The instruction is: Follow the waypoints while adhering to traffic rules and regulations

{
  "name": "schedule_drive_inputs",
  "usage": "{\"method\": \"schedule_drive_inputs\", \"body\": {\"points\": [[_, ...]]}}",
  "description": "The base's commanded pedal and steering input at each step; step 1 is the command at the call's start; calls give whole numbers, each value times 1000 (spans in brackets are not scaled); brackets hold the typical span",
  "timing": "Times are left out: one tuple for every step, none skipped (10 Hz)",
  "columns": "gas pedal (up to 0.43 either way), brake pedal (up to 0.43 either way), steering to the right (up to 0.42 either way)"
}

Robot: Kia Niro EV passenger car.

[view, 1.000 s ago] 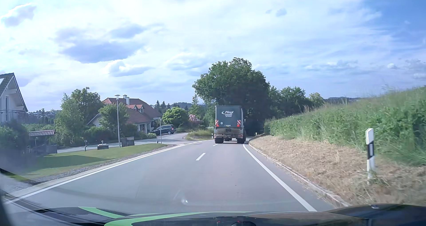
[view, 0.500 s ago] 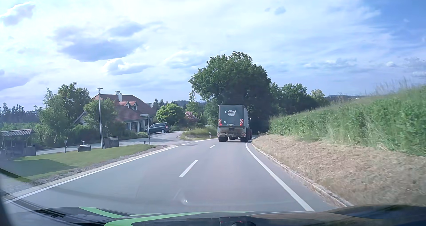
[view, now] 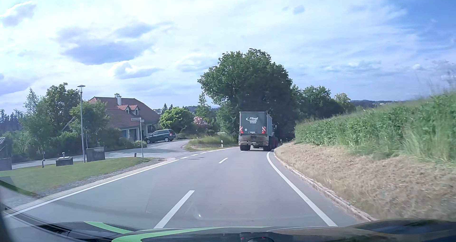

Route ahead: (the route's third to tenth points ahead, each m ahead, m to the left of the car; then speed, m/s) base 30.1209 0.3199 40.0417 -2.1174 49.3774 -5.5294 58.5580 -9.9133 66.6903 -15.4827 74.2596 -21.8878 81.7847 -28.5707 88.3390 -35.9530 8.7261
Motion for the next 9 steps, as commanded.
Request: {"method": "schedule_drive_inputs", "body": {"points": [[0, 0, 2], [0, 0, 2], [0, 0, 3], [0, 0, 2], [0, 0, 3], [0, 0, 3], [0, 0, 4], [0, 0, 6], [0, 0, 8]]}}
